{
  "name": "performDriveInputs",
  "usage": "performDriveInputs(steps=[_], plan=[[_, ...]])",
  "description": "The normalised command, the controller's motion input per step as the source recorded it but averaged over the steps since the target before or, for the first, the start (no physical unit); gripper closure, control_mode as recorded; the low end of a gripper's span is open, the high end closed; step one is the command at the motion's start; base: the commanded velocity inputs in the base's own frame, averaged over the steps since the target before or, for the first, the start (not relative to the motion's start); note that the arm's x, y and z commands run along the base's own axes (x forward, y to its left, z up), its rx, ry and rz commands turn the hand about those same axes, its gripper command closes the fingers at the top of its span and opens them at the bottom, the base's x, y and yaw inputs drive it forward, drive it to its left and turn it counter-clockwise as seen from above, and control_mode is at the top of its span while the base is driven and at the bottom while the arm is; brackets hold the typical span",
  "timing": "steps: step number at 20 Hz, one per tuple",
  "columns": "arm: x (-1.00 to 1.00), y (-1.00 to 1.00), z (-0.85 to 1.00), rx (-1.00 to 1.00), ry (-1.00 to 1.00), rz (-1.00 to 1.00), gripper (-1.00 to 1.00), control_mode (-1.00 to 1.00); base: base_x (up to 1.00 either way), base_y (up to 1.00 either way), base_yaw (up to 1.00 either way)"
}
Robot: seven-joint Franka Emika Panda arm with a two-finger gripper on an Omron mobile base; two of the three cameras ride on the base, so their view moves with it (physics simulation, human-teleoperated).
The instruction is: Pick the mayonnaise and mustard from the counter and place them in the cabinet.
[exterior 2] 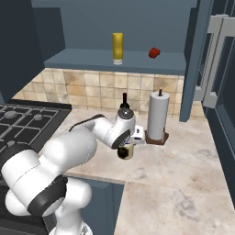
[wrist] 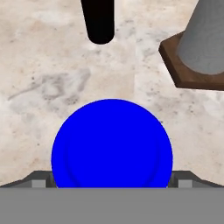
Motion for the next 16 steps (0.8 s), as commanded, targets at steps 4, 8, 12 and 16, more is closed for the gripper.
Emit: performDriveInputs(steps=[4, 8, 12, 16], plan=[[-0.44, 0.0, 0.84, 0.0, -0.07, 0.0, 1.0, -1.0, 0.0, 0.0, 0.0], [-0.13, 0.04, 0.9, 0.0, -0.03, 0.0, 1.0, -1.0, 0.0, 0.0, 0.0], [0.0, 0.16, 0.85, 0.0, 0.0, 0.0, 1.0, -1.0, 0.0, 0.0, 0.0], [-0.08, 0.24, 0.77, 0.04, 0.0, 0.0, 1.0, -1.0, 0.0, 0.0, 0.0]])
